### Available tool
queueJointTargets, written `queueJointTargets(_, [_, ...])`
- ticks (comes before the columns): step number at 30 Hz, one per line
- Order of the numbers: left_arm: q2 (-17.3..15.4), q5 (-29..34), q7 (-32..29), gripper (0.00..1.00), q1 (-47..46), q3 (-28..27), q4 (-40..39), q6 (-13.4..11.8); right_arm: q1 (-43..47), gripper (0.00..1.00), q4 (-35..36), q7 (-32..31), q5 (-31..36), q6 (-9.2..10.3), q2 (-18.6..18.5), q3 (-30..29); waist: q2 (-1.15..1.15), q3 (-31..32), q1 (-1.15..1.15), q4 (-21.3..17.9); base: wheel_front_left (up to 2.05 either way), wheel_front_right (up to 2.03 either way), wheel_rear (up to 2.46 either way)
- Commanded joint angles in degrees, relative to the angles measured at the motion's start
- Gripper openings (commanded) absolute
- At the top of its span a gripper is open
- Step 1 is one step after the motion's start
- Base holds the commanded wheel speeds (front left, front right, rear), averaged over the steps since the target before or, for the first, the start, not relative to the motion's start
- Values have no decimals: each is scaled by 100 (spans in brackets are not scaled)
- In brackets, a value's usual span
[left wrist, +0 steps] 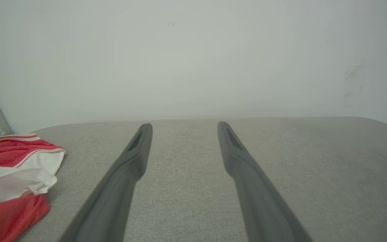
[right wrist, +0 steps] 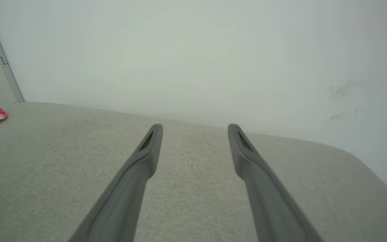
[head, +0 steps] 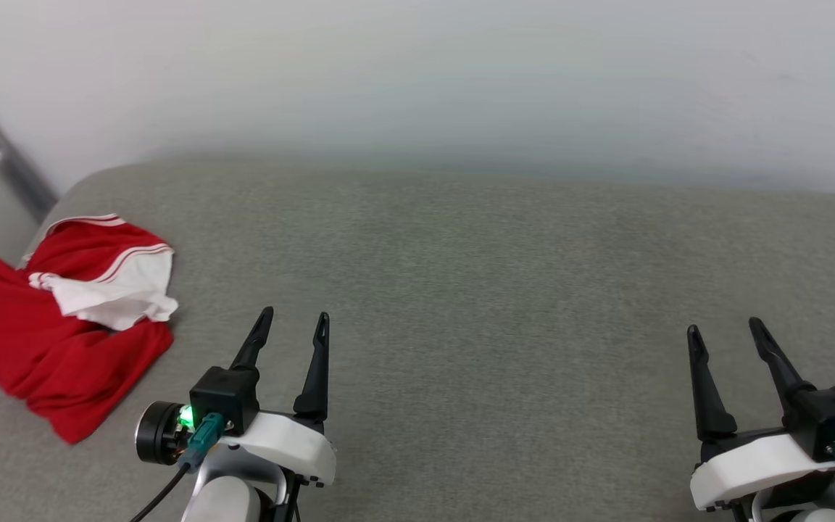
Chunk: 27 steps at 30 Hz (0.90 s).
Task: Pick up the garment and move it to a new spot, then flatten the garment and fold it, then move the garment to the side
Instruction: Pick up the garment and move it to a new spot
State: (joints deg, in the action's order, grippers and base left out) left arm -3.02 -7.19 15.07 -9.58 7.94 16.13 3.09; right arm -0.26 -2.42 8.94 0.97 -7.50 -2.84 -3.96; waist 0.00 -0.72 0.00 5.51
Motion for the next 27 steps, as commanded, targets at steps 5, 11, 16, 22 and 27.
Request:
queueJointTargets(5, [3,-28,15,100,-90,-45,5,-32,-46,100,98,-64,-27,2,-6,130,0,-24,0,586,0,0,0])
queueJointTargets(11, [-5,2,15,100,-115,-207,24,-79,-68,100,223,-130,-57,3,-6,363,0,-72,0,1249,0,0,0])
queueJointTargets(16, [-27,33,15,100,-104,-372,25,-103,-90,100,297,-169,-79,3,-5,485,0,-89,0,1745,0,0,0])
queueJointTargets(22, [-53,33,15,100,-34,-543,-6,-88,-156,100,354,-209,-58,3,-6,587,0,-138,0,2115,0,0,0])
queueJointTargets(27, [-42,56,15,100,-31,-613,-41,-35,-209,100,398,-232,1,3,-7,661,0,-203,0,2218,0,0,0])
